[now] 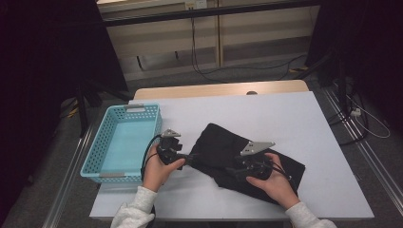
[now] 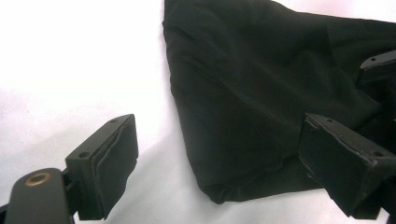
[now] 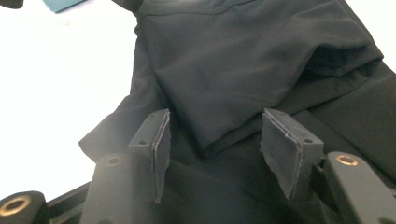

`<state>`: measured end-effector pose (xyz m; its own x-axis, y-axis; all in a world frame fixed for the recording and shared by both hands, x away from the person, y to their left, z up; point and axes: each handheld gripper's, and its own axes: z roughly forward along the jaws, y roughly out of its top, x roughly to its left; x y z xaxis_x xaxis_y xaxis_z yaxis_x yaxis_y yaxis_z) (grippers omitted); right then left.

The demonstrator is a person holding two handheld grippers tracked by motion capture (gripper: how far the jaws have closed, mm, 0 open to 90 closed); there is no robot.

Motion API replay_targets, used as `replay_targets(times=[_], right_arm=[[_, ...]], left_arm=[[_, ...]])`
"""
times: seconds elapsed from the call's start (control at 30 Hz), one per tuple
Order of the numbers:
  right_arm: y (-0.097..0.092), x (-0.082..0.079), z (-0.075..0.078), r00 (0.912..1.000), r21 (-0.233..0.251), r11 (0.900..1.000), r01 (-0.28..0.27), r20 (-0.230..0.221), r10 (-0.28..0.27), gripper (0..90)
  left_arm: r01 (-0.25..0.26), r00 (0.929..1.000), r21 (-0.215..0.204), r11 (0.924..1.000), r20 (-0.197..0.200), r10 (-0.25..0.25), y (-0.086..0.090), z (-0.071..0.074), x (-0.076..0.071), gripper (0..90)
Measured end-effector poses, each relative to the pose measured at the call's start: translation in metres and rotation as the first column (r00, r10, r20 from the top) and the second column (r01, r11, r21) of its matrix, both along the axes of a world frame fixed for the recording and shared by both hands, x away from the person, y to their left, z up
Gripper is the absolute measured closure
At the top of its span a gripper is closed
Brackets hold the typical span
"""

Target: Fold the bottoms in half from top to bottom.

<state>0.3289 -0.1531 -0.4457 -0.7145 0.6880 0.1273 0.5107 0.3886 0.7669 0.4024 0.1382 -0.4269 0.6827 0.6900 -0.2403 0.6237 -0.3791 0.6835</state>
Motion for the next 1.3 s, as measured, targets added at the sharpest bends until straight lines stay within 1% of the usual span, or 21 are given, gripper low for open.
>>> replay_targets(times=[0.13, 0.2, 0.23, 0.3, 0.37, 0.4, 0.47, 0.5, 0.6, 0.7, 0.8, 0.93, 1.03, 1.13, 1.3], right_arm=[[0.003, 0.000, -0.002, 0.9999, -0.020, 0.9998, -0.010, -0.002, 0.010, 45.5], [0.004, 0.000, -0.002, 0.9999, -0.021, 0.9997, -0.012, -0.004, 0.012, 47.0], [0.005, 0.000, -0.003, 0.9998, -0.026, 0.9995, -0.017, -0.001, 0.017, 50.5], [0.006, 0.000, -0.004, 0.9999, -0.040, 0.9991, -0.014, -0.002, 0.014, 54.2], [0.008, 0.001, -0.007, 0.9999, -0.064, 0.9979, -0.012, -0.007, 0.011, 61.9], [0.008, 0.001, -0.008, 0.9997, -0.068, 0.9975, -0.022, -0.008, 0.021, 65.9], [0.009, 0.001, -0.008, 0.9995, -0.073, 0.9969, -0.030, -0.008, 0.030, 67.6], [0.011, 0.000, -0.007, 0.9994, -0.090, 0.9954, -0.032, 0.010, 0.033, 74.5], [0.011, 0.000, -0.007, 0.9994, -0.089, 0.9955, -0.032, 0.012, 0.033, 78.1], [0.011, 0.000, -0.007, 0.9995, -0.089, 0.9956, -0.030, 0.011, 0.031, 82.6], [0.010, 0.000, -0.006, 0.9993, -0.076, 0.9966, -0.033, 0.015, 0.034, 87.1], [0.010, -0.001, -0.005, 0.9990, -0.063, 0.9973, -0.038, 0.019, 0.040, 88.7], [0.009, -0.002, -0.003, 0.9981, -0.061, 0.9966, -0.056, 0.022, 0.057, 89.0], [0.006, -0.003, 0.001, 0.9979, -0.039, 0.9976, -0.058, 0.028, 0.059, 89.0], [0.000, -0.007, 0.003, 0.9982, -0.022, 0.9984, -0.053, 0.029, 0.053, 89.0]], left_arm=[[-0.001, 1.0000, 0.003, 1.0000, 0.000, 0.001, -0.001, -0.001, 0.000, 12.3], [-0.001, 1.0000, 0.004, 1.0000, -0.002, 0.001, -0.001, -0.001, 0.000, 12.4], [0.001, 1.0000, 0.003, 1.0000, -0.005, -0.001, 0.000, 0.000, 0.000, 12.3], [0.001, 1.0000, 0.003, 1.0000, -0.005, -0.001, 0.000, 0.000, 0.000, 12.3], [0.001, 1.0000, 0.003, 1.0000, -0.006, -0.001, 0.000, 0.000, 0.000, 12.3], [0.000, 1.0000, 0.002, 1.0000, -0.005, 0.000, 0.000, 0.000, 0.000, 12.3], [-0.001, 1.0000, 0.002, 1.0000, -0.005, 0.001, 0.000, 0.000, -0.001, 12.3], [-0.002, 1.0000, 0.003, 1.0000, -0.005, 0.002, 0.000, -0.001, -0.001, 12.3], [-0.007, 1.0000, 0.001, 1.0000, -0.006, 0.007, 0.000, -0.001, -0.001, 12.3], [-0.004, 1.0000, 0.009, 1.0000, -0.009, 0.004, 0.001, -0.002, -0.001, 12.3], [-0.008, 1.0000, 0.007, 0.9999, -0.006, 0.008, 0.001, -0.001, -0.001, 12.3], [-0.016, 0.9999, 0.002, 0.9999, -0.004, 0.016, 0.001, -0.001, -0.001, 12.3], [-0.018, 0.9998, 0.006, 0.9998, -0.004, 0.018, 0.003, -0.001, 0.000, 12.3], [-0.015, 0.9999, -0.001, 0.9999, -0.007, 0.015, 0.004, 0.000, 0.000, 12.3], [-0.013, 0.9999, -0.006, 0.9999, -0.005, 0.013, 0.003, 0.001, 0.000, 12.3]])
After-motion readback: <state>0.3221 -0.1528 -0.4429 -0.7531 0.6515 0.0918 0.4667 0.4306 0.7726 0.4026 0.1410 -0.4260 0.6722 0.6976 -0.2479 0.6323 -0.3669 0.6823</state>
